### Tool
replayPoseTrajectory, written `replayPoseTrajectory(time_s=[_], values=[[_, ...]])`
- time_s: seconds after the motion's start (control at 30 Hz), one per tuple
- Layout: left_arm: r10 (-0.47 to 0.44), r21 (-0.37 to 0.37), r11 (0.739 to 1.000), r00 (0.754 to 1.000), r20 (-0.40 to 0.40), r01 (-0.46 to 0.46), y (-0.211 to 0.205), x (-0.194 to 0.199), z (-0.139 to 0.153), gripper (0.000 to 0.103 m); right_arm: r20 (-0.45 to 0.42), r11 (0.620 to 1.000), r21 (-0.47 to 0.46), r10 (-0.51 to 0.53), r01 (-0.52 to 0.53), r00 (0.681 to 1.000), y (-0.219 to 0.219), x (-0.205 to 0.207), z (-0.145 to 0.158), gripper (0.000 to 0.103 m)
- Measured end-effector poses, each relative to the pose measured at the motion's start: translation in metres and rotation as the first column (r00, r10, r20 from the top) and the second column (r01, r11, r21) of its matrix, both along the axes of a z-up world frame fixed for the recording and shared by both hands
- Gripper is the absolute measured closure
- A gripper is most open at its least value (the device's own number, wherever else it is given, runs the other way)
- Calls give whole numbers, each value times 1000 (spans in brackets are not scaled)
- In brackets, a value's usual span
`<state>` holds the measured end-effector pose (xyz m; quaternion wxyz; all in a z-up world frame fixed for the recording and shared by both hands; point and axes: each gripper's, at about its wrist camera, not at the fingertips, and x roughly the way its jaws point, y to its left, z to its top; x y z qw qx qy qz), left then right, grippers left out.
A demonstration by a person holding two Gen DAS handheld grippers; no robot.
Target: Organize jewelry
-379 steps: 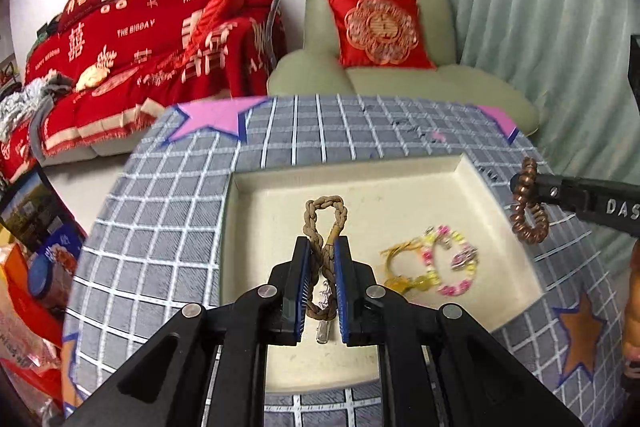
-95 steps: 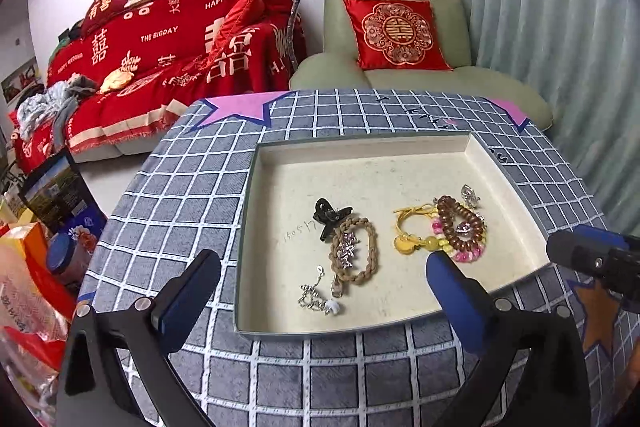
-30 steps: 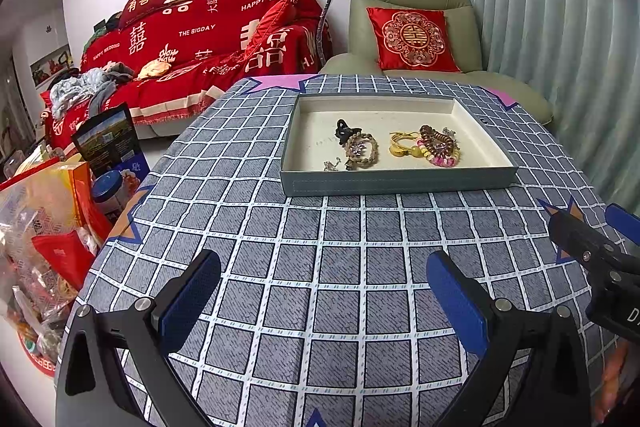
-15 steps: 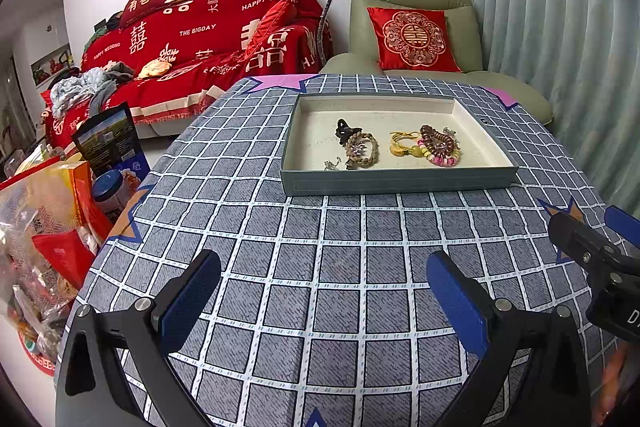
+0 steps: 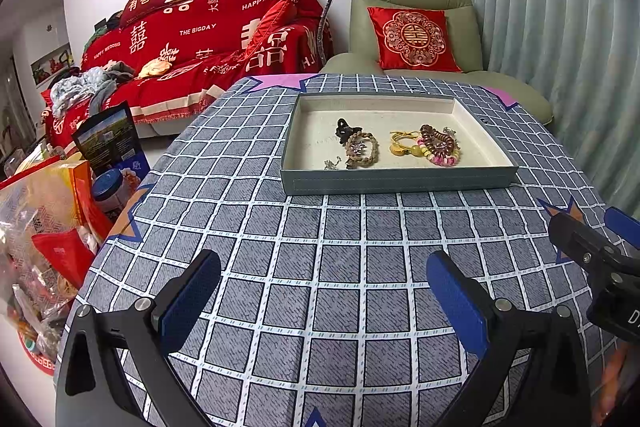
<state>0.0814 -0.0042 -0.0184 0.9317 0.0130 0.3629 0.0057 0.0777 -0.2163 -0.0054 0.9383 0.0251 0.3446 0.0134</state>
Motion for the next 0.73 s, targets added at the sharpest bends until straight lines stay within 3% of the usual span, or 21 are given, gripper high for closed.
replayPoseTrajectory(time_s=[0.73], values=[[-13,-21,1000,1000,-8,13,2,2,-2,0,-7,1000,2,0,0,1000,5,-4,-3,0]])
